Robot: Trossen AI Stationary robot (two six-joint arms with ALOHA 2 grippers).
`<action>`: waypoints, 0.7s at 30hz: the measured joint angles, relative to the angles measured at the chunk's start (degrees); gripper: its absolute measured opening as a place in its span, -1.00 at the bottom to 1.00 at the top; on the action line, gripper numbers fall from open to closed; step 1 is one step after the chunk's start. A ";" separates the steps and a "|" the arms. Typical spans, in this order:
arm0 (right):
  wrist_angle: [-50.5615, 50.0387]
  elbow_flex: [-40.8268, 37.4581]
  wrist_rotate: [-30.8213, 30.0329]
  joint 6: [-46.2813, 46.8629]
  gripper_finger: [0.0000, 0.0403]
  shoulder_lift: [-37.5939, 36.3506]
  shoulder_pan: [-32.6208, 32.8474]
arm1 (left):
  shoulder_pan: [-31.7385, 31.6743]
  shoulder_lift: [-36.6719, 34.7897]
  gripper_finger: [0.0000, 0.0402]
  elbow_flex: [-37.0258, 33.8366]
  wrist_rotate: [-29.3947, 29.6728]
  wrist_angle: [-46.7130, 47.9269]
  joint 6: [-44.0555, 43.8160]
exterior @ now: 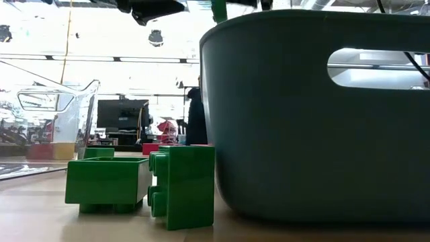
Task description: Sort blocks
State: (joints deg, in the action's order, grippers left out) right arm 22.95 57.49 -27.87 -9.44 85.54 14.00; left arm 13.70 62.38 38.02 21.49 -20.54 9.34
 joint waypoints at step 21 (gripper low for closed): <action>13.46 -0.02 13.30 -7.97 -0.34 0.07 -1.04 | 0.02 5.91 0.38 0.17 -3.65 -16.21 3.21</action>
State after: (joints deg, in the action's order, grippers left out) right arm 36.41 57.48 -14.57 -17.41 85.61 12.96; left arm 13.72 68.29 38.20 17.84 -36.75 12.55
